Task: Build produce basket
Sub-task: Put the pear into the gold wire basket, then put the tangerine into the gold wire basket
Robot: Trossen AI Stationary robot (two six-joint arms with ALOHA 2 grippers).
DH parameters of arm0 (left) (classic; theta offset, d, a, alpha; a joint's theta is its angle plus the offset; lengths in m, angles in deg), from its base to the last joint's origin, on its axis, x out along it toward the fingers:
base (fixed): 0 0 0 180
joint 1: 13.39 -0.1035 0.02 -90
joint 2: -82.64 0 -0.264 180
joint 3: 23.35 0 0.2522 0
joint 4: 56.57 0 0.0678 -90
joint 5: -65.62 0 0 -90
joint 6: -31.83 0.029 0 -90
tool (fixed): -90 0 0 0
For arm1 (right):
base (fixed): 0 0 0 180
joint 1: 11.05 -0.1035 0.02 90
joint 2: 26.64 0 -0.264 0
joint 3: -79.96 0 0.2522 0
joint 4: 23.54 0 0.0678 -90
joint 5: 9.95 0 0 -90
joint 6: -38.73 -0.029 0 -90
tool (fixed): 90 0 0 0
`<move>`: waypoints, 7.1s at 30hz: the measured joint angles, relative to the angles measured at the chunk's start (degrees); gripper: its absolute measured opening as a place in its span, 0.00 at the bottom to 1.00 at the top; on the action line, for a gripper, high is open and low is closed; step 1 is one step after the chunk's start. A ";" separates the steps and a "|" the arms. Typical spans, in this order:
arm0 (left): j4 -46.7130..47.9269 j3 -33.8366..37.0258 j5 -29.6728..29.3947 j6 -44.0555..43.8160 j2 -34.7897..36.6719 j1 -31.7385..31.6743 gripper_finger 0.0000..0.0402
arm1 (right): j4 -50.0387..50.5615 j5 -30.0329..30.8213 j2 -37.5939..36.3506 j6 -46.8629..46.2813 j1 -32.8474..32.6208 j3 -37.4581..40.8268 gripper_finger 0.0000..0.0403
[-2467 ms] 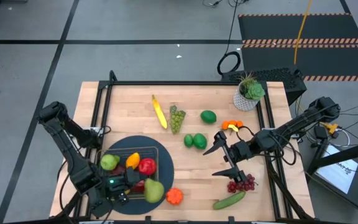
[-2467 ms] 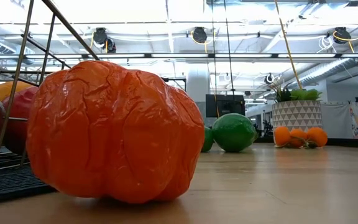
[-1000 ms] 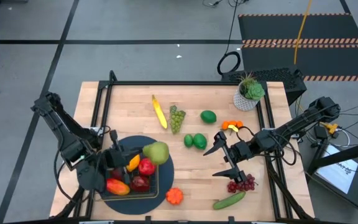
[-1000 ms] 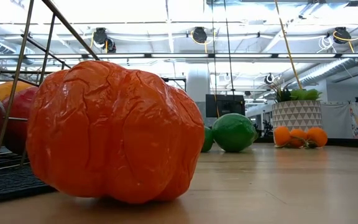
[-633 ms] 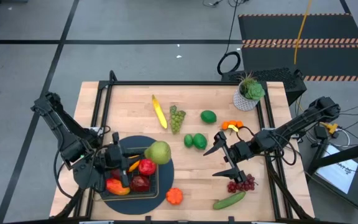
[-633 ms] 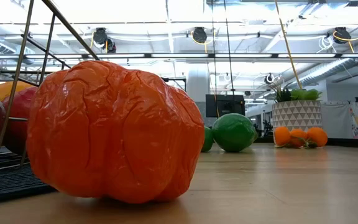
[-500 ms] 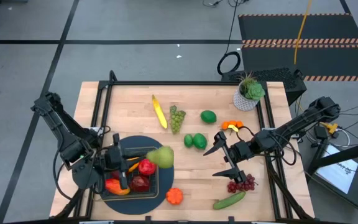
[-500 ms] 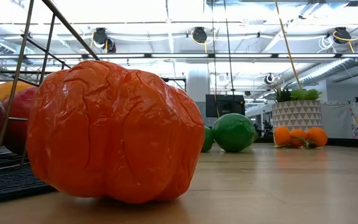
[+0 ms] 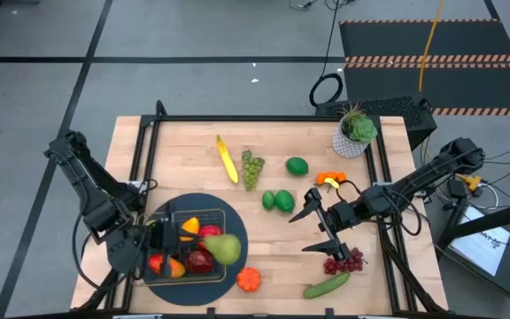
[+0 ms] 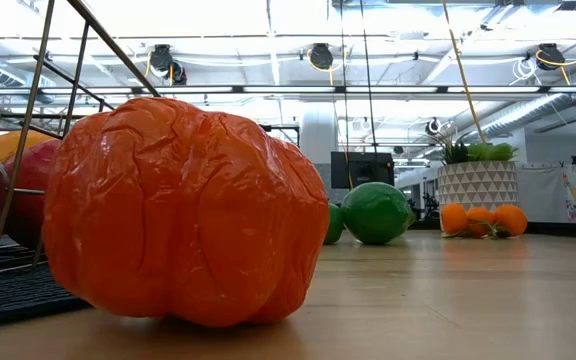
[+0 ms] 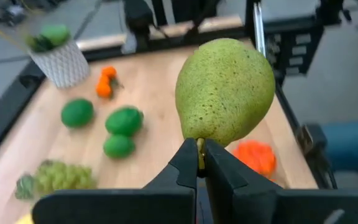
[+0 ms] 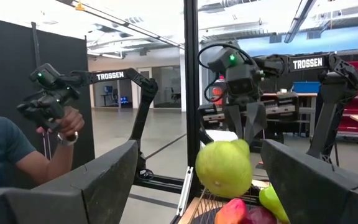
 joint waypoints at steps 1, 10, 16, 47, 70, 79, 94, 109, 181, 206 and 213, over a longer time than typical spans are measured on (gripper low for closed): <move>1.87 0.00 0.58 -1.48 0.03 0.31 0.02 | 0.08 0.02 0.00 -0.01 0.00 0.00 0.83; 20.93 0.00 8.39 -19.66 -0.06 2.71 0.04 | 0.22 0.21 0.00 -0.01 -0.01 0.00 0.83; 23.97 1.30 10.37 -27.57 -0.27 2.94 0.05 | 0.26 0.26 0.00 0.00 0.00 0.00 0.83; 18.88 5.25 17.85 -27.41 -0.28 0.13 0.06 | 1.16 10.67 0.02 -0.51 -0.02 -0.02 0.83; 10.23 5.25 17.76 -6.29 -0.28 -11.39 0.06 | 10.54 23.97 0.04 -4.52 0.09 -0.02 0.83; 10.23 5.25 17.75 -3.39 -0.28 -13.80 0.06 | 14.41 24.04 0.04 -8.98 0.46 -0.02 0.83; 10.22 5.25 17.87 4.82 -0.28 -17.06 0.06 | 21.70 26.49 2.71 -16.76 -0.97 -0.18 0.83; 9.74 5.25 17.94 8.40 -0.28 -22.23 0.06 | 21.67 17.64 26.16 -14.21 -4.75 -12.76 0.83; 3.28 5.25 20.89 12.03 -0.26 -25.58 0.06 | 39.56 7.03 54.07 -19.06 -4.89 -38.91 0.97; 3.25 5.25 20.91 11.60 -0.26 -25.58 0.06 | 39.15 5.59 54.05 -18.88 -4.83 -38.91 0.97; 3.25 5.25 20.92 11.66 -0.26 -25.58 0.06 | 39.37 5.45 54.05 -18.87 -4.81 -38.91 0.83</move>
